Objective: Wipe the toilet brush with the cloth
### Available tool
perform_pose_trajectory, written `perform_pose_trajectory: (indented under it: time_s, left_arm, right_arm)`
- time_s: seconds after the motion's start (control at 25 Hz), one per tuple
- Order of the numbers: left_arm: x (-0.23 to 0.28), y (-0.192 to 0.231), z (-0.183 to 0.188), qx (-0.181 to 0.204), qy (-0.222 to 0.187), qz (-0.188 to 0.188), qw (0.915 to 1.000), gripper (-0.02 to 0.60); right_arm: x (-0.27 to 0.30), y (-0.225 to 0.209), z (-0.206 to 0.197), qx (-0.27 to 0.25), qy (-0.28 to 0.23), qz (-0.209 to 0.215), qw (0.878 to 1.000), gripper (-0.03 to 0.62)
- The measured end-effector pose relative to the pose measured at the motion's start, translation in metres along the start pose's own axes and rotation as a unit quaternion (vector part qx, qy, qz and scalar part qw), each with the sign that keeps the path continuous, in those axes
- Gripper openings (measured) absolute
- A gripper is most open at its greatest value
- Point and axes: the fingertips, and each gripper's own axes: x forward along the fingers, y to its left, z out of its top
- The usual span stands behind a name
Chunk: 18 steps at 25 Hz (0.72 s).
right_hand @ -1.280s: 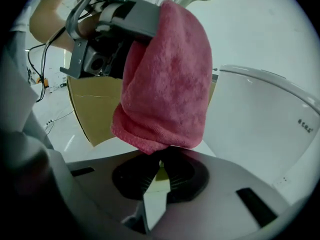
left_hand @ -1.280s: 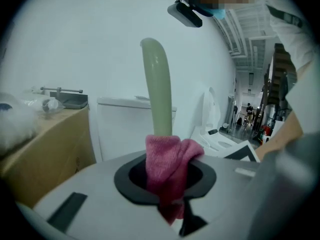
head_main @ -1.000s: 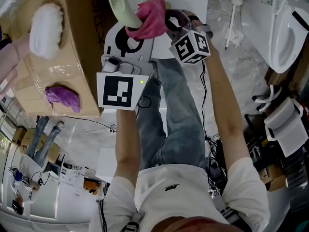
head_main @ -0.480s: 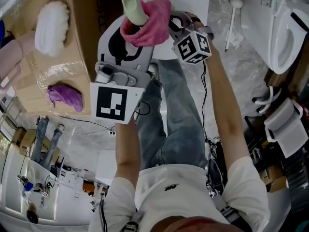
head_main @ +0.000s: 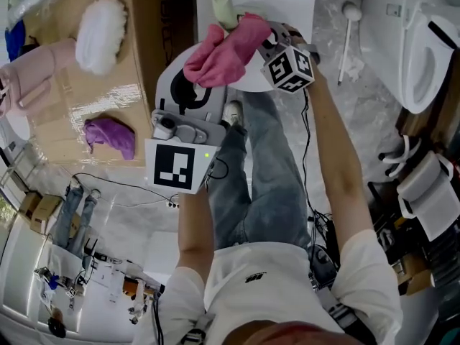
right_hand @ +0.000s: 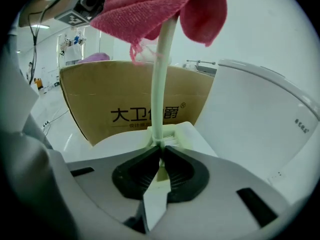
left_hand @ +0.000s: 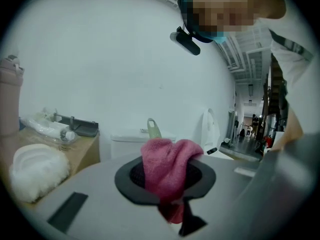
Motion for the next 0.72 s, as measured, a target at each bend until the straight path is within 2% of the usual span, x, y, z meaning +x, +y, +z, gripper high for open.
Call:
perform_pose_trajectory:
  time_s: [0.16, 0.32, 0.52, 0.72]
  left_arm:
    - [-0.02, -0.009, 0.009, 0.005, 0.002, -0.001, 1.0, 0.061]
    - [-0.039, -0.01, 0.019, 0.01, 0.006, 0.0, 0.9999, 0.058]
    - [-0.06, -0.015, 0.032, 0.014, 0.01, 0.005, 0.9998, 0.057]
    - [-0.081, -0.026, 0.054, 0.023, 0.008, 0.01, 0.9997, 0.055]
  right_arm:
    - [-0.002, -0.002, -0.002, 0.01, 0.015, -0.012, 1.0, 0.031]
    - [-0.018, -0.012, 0.003, 0.053, 0.019, -0.06, 0.997, 0.049]
    - [-0.069, -0.014, 0.015, 0.089, 0.015, -0.105, 0.99, 0.057]
    - [-0.14, -0.01, 0.044, 0.114, 0.005, -0.144, 0.983, 0.038]
